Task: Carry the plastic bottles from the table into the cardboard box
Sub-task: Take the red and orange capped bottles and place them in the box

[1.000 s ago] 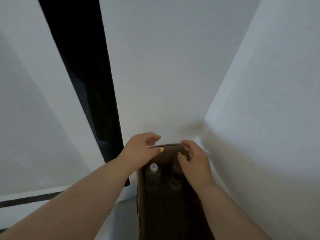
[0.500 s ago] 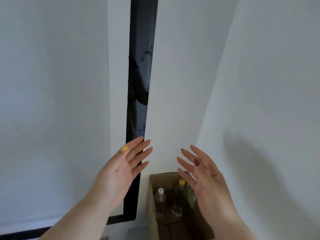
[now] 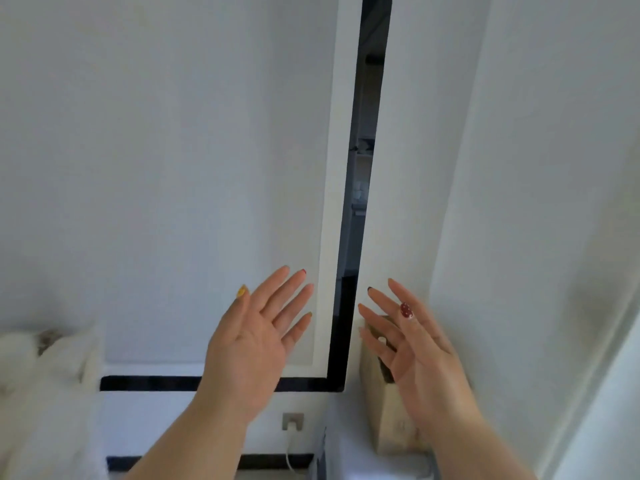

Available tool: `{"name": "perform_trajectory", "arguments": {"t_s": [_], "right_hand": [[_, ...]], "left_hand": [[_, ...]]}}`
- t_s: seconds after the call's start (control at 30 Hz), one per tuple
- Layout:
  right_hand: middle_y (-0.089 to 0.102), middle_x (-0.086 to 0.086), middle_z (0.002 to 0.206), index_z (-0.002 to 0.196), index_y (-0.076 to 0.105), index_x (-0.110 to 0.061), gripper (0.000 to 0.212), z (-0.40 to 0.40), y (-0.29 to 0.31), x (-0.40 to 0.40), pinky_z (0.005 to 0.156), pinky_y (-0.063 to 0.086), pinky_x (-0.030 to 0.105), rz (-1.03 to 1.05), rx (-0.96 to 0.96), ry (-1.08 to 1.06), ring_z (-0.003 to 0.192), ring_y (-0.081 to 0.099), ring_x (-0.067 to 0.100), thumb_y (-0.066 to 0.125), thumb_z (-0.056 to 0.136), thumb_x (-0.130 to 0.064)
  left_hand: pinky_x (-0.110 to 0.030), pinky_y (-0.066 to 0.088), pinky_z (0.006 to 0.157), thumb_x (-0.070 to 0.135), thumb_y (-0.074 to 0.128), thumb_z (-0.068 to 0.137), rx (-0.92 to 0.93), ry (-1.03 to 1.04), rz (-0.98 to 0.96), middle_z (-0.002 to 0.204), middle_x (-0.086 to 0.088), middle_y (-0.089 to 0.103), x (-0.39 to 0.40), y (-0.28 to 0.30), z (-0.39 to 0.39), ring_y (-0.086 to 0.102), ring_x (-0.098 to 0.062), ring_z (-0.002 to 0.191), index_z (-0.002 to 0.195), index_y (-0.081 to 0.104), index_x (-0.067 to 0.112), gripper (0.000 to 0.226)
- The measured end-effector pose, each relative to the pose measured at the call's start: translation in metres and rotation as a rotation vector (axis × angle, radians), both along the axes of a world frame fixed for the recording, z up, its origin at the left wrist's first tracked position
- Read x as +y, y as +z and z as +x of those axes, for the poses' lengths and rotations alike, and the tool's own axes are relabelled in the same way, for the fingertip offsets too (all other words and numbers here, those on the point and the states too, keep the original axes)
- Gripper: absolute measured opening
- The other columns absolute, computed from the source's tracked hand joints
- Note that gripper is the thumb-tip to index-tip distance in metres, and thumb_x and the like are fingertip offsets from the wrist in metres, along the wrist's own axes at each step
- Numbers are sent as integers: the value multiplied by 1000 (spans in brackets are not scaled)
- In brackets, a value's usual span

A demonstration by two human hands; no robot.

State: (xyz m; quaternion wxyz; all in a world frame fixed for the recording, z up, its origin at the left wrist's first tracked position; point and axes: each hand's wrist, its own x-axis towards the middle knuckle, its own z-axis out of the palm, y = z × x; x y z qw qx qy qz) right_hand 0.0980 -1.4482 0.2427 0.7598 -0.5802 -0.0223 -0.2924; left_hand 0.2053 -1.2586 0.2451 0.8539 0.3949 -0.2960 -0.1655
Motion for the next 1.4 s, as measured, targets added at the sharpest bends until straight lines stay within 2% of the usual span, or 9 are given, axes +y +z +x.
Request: {"name": "perform_trajectory", "arguments": {"t_s": [0.13, 0.27, 0.43, 0.57, 0.77, 0.97, 1.17, 1.4], "right_hand": [[65, 1, 134, 132, 58, -28, 59, -49, 10, 75, 106, 43, 56, -14, -3, 18, 121, 64, 26, 65, 76, -44], [67, -1, 133, 132, 57, -29, 53, -93, 11, 150, 105, 46, 52, -46, 5, 9, 118, 65, 23, 57, 81, -39], [67, -2, 133, 136, 55, -28, 52, -147, -1, 244, 105, 46, 51, -21, -4, -38, 120, 64, 23, 56, 85, -37], [66, 1, 134, 140, 51, -24, 43, -194, -8, 318, 106, 45, 53, 23, -2, -71, 121, 63, 26, 51, 97, -30], [65, 6, 135, 140, 51, -20, 38, -264, 17, 405, 105, 46, 54, 52, -18, -69, 119, 65, 28, 45, 103, -21], [65, 5, 135, 140, 51, -22, 44, -335, 27, 487, 104, 47, 52, 38, -57, -2, 119, 65, 28, 51, 97, -28], [68, 0, 131, 135, 55, -27, 43, -383, 18, 567, 102, 49, 49, 44, -27, 75, 119, 65, 26, 56, 92, -33], [67, 5, 131, 138, 54, -22, 45, -404, 10, 689, 104, 47, 52, 129, -7, 184, 118, 65, 29, 54, 93, -28]], "left_hand": [[-48, 35, 110, 57, 44, 90, 1, 52, 4, 149, -4, 56, 76, 8, -52, 52, -25, 138, 142, 56, 22, 64], [-49, 33, 112, 56, 42, 91, 3, 68, 7, 149, -4, 56, 151, 9, -96, 52, -25, 138, 144, 53, 21, 65], [-49, 34, 111, 54, 34, 97, 17, 32, 8, 148, -5, 57, 238, -3, -143, 53, -25, 137, 144, 52, 19, 61], [-49, 33, 113, 54, 36, 97, 15, -25, 24, 148, -4, 57, 309, -5, -187, 52, -25, 137, 144, 52, 19, 61], [-47, 36, 112, 54, 37, 95, 3, -6, 23, 147, -3, 58, 398, 15, -257, 53, -25, 136, 145, 51, 19, 63], [-47, 36, 112, 52, 31, 100, -13, 34, -11, 148, -3, 57, 485, 16, -334, 53, -25, 137, 145, 50, 18, 60], [-49, 31, 116, 51, 40, 96, 25, 93, -17, 148, -5, 57, 570, -1, -397, 53, -25, 137, 144, 52, 17, 61], [-49, 31, 115, 50, 33, 99, 56, 219, -16, 148, -5, 57, 697, -10, -429, 54, -25, 136, 141, 56, 17, 58]]}}
